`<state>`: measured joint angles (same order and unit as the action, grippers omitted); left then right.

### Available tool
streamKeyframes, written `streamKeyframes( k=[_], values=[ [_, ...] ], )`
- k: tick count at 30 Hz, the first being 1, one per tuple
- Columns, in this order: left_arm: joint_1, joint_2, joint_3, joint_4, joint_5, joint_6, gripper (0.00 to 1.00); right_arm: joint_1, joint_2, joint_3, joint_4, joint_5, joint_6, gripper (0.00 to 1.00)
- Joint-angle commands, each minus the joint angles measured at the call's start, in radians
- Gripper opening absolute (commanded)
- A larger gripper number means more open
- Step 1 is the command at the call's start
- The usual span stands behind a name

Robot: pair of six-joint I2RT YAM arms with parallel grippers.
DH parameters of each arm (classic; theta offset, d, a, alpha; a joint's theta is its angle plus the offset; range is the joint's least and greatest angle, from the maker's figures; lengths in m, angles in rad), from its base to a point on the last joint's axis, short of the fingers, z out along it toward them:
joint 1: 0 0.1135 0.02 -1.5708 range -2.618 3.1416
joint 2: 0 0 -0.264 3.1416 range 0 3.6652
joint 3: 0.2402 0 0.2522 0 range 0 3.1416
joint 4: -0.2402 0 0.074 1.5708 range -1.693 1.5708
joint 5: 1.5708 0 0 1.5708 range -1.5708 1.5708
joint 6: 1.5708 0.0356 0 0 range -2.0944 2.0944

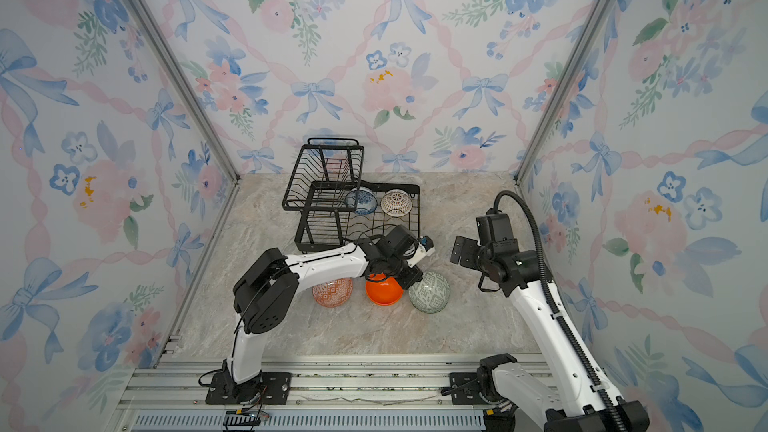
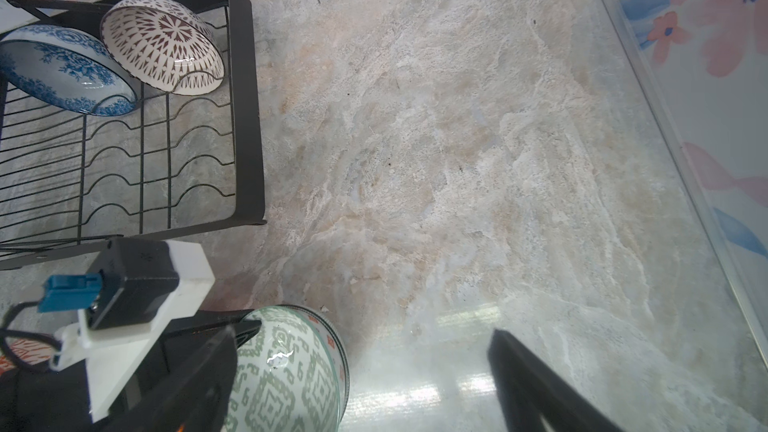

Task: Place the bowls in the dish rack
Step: 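Lower the left gripper onto the rim of the green-patterned bowl, then close the left gripper on the green-patterned bowl rim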

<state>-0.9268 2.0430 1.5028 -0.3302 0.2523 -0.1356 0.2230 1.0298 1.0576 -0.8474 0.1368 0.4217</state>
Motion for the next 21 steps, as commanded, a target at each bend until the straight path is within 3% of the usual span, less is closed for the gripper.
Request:
streamKeyframes(
  k=[1,12,17,21],
  values=[
    [0.01,-0.024,0.028,0.017,0.029,-0.028,0.0,-0.011,0.006,-0.001,0.01,-0.01,-0.018,0.97],
    [0.015,-0.014,0.031,0.016,0.038,-0.029,0.18,-0.01,0.007,-0.012,0.012,-0.008,-0.022,0.97],
    [0.017,-0.015,0.021,0.016,0.037,-0.029,0.18,-0.01,0.007,-0.013,0.013,-0.009,-0.023,0.97],
    [0.018,-0.017,0.018,0.017,0.036,-0.029,0.1,-0.01,0.007,-0.013,0.013,-0.011,-0.025,0.97]
  ],
)
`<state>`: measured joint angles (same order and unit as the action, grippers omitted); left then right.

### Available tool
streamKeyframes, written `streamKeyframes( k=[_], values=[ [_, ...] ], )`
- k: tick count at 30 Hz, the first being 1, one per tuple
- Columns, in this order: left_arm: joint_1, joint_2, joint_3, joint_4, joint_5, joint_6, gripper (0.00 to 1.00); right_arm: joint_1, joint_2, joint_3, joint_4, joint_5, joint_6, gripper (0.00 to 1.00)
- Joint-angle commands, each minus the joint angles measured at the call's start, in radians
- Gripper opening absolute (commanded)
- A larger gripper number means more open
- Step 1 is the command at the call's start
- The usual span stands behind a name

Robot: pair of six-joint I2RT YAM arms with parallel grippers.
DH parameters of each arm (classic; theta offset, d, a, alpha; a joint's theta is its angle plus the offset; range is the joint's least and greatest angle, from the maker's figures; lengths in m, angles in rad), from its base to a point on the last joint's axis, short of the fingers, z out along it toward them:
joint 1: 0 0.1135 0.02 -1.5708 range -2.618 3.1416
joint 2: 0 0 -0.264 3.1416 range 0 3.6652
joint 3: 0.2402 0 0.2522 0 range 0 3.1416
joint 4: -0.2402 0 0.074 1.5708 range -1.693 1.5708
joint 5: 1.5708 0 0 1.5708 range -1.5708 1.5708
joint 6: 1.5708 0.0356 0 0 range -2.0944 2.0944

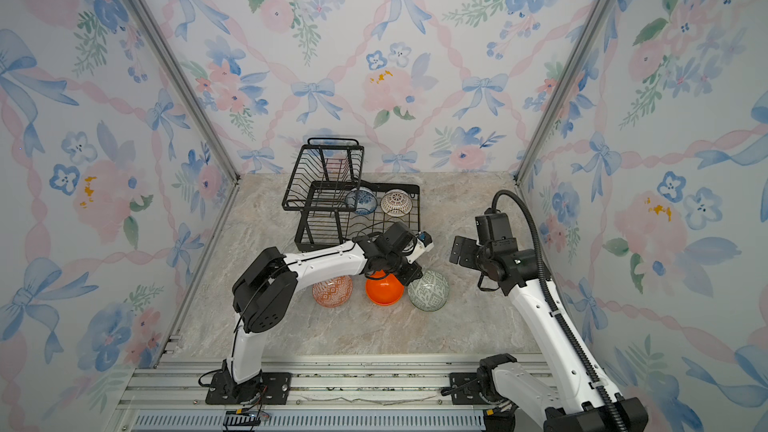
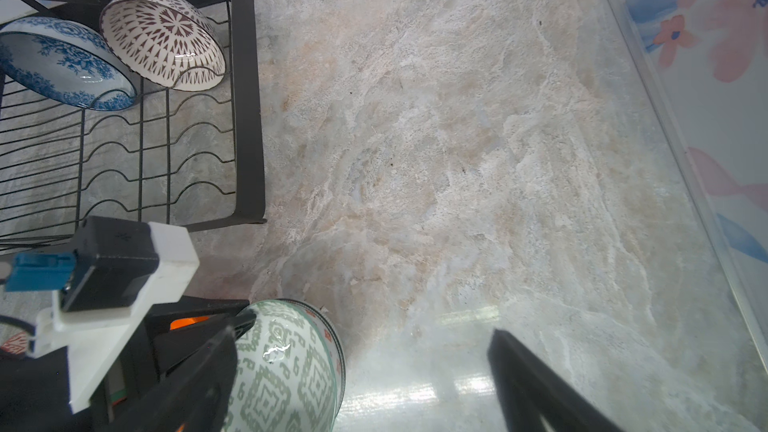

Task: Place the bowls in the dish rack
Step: 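Close the left gripper on the green-patterned bowl rim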

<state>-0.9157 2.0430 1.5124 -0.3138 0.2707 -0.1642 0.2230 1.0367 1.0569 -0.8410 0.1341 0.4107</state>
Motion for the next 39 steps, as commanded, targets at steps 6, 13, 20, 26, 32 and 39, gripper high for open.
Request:
streamKeyframes(
  k=[6,13,20,26,32,39],
  values=[
    [0.007,-0.012,0.006,0.0,0.023,-0.003,0.0,-0.01,-0.003,-0.015,0.006,-0.008,-0.015,0.97],
    [0.009,-0.022,0.004,0.0,0.022,-0.006,0.0,-0.011,-0.005,-0.013,0.005,-0.009,-0.015,0.97],
    [0.01,-0.055,0.004,0.0,0.021,-0.022,0.0,-0.011,-0.011,-0.009,-0.001,-0.01,-0.019,0.97],
    [0.015,-0.084,0.006,0.0,0.02,-0.031,0.0,-0.01,-0.014,-0.009,-0.003,-0.009,-0.019,0.97],
    [0.017,-0.094,0.006,0.0,0.023,-0.034,0.0,-0.01,-0.02,-0.009,-0.003,-0.01,-0.02,0.97],
    [0.017,-0.078,0.0,0.0,0.022,-0.04,0.0,-0.01,-0.018,-0.008,-0.003,-0.013,-0.021,0.97]
  ],
)
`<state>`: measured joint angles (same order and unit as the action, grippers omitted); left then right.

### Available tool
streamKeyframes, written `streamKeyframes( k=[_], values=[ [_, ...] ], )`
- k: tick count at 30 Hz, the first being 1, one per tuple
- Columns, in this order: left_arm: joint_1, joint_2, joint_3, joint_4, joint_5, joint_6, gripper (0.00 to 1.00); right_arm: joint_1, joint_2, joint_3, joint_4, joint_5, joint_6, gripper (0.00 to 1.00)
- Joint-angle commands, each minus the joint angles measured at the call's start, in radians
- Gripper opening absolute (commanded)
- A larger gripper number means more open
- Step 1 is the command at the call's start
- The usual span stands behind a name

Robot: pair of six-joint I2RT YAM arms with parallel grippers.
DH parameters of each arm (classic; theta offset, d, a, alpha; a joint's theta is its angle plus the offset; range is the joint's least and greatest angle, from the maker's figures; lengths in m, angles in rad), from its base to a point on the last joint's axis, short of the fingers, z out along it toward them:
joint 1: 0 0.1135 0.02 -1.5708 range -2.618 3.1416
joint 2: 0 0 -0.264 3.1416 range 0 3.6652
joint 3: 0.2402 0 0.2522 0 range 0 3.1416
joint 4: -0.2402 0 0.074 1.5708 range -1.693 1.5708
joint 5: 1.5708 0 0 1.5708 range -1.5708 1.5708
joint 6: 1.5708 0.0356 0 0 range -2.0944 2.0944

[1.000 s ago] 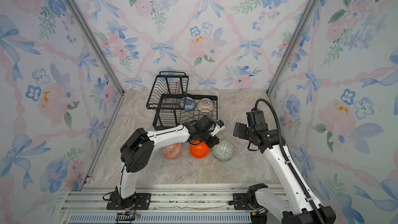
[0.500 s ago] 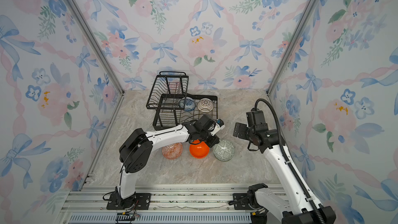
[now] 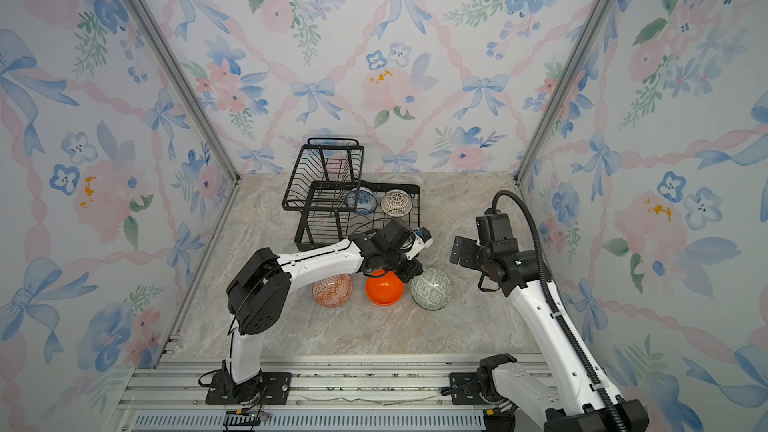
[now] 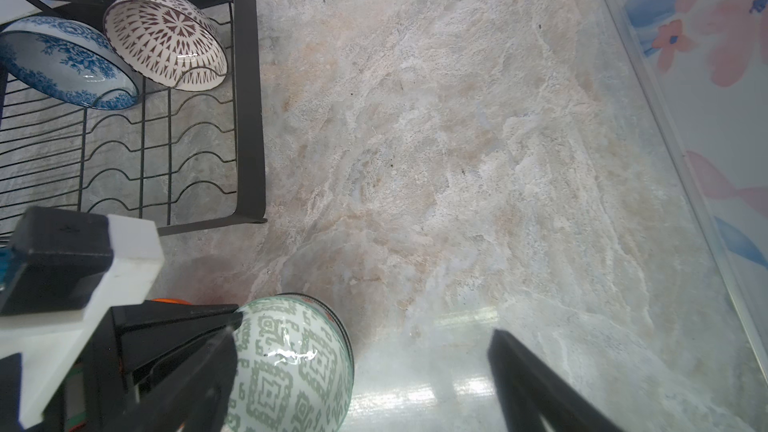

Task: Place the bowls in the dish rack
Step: 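Close the left gripper on the green-patterned bowl rim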

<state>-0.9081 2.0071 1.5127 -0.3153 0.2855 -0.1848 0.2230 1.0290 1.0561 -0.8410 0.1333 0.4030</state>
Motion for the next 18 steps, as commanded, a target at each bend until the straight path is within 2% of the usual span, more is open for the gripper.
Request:
streamKeyframes(
  k=[1,13,18],
  values=[
    [0.009,-0.041,0.0,0.002,0.006,-0.021,0.0,-0.01,-0.011,-0.006,-0.005,-0.012,-0.014,0.97],
    [0.009,0.004,0.0,-0.001,-0.016,-0.042,0.01,-0.01,0.004,0.003,0.001,-0.02,-0.017,0.97],
    [0.01,0.002,-0.005,-0.001,-0.033,-0.042,0.16,-0.01,0.009,0.008,0.004,-0.021,-0.018,0.97]
  ],
)
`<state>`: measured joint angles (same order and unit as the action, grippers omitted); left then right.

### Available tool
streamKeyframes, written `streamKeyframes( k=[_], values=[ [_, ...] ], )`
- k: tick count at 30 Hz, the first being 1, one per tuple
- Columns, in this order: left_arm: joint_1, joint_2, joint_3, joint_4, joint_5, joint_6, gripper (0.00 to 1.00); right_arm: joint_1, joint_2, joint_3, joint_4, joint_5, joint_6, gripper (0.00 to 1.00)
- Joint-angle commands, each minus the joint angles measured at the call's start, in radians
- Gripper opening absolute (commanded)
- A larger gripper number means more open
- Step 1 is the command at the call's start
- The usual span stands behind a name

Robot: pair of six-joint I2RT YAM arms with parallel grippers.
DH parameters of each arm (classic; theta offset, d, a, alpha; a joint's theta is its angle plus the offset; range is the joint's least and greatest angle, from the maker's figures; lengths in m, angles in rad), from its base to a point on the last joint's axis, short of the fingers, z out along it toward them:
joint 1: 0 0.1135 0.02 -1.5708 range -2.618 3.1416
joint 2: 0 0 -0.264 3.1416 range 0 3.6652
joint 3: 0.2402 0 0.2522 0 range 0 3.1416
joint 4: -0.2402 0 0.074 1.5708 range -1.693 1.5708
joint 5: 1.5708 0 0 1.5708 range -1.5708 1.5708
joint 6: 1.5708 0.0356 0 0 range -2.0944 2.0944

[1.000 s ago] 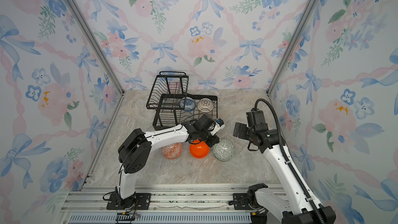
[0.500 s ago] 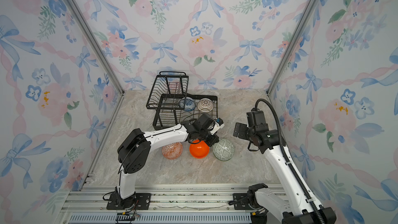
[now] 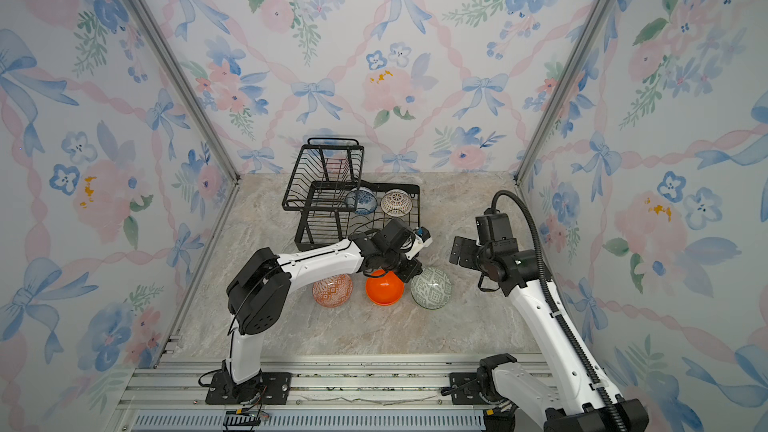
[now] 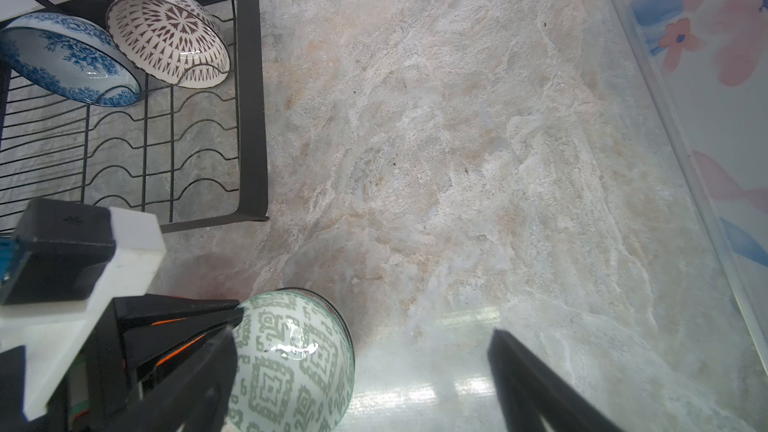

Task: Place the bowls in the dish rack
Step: 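Close the left gripper on the green-patterned bowl rim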

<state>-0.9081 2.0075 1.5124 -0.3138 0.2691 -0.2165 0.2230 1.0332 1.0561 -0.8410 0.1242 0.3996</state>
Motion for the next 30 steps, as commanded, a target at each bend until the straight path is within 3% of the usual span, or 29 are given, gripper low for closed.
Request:
streamKeyframes(
  k=[1,17,26,30],
  values=[
    [0.009,0.002,-0.004,-0.002,-0.02,-0.011,0.17,-0.01,0.006,0.006,0.003,-0.012,-0.015,0.97],
    [0.001,0.019,-0.006,-0.032,-0.046,-0.017,0.2,-0.01,-0.002,-0.011,0.008,-0.011,-0.009,0.97],
    [-0.009,0.04,0.012,-0.056,-0.054,-0.015,0.28,-0.01,-0.007,-0.013,0.006,-0.011,-0.01,0.97],
    [-0.012,0.039,0.014,-0.057,-0.054,-0.015,0.23,-0.01,-0.008,-0.014,0.006,-0.011,-0.01,0.97]
  ],
)
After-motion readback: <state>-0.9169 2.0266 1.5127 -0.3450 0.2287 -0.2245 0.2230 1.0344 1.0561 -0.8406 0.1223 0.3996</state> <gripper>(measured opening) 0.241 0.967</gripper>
